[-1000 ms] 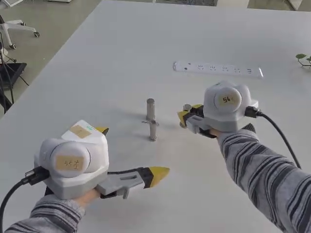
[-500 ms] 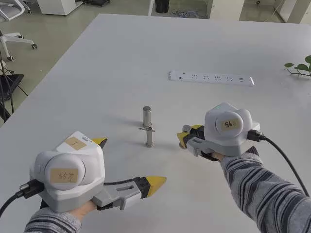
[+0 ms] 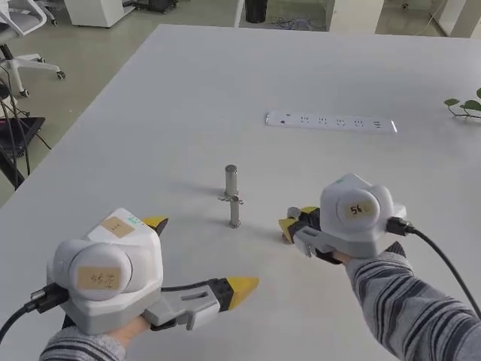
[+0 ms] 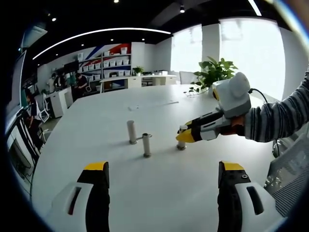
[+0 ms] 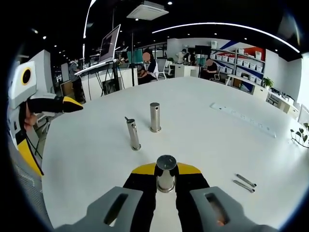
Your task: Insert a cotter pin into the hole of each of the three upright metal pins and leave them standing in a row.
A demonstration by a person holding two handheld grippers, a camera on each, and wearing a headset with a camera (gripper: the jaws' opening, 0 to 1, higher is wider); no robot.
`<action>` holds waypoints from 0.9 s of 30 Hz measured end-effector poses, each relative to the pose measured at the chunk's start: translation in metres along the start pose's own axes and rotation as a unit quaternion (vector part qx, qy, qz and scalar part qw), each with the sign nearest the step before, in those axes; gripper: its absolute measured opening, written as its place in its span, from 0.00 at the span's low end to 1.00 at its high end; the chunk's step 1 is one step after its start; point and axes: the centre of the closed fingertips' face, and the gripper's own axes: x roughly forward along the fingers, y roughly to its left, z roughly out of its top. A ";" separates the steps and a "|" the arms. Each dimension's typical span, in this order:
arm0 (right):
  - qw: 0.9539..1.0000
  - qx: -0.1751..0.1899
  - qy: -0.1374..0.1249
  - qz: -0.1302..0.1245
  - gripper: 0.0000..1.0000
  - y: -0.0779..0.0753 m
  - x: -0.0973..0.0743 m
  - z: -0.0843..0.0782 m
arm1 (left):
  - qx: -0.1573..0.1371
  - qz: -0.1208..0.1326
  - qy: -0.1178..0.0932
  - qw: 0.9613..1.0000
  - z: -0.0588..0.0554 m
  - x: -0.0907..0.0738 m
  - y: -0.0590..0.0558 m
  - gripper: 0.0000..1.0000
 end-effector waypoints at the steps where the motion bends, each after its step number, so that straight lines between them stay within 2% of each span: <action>1: 1.000 -0.001 0.000 0.001 0.08 0.000 0.000 0.000 | 0.000 0.000 0.000 1.000 0.000 0.000 0.000 0.93; 14: 1.000 -0.004 -0.002 0.003 0.09 0.002 -0.002 -0.001 | 0.004 -0.001 0.010 1.000 -0.001 0.002 -0.003 0.92; 16: 1.000 0.008 -0.006 0.007 0.09 0.002 -0.002 -0.001 | 0.005 -0.001 0.010 1.000 -0.002 0.002 -0.003 0.92; 18: 1.000 0.009 -0.010 0.002 0.13 0.000 -0.004 0.000 | 0.004 -0.002 0.010 1.000 -0.002 0.001 -0.004 0.92; 20: 0.999 0.021 -0.025 0.008 0.16 0.001 -0.006 0.006 | 0.001 -0.001 0.007 1.000 -0.001 0.000 -0.004 0.92; 27: 0.999 0.016 -0.024 0.026 0.22 0.004 -0.019 0.009 | -0.001 0.001 0.006 1.000 -0.001 -0.001 -0.006 0.93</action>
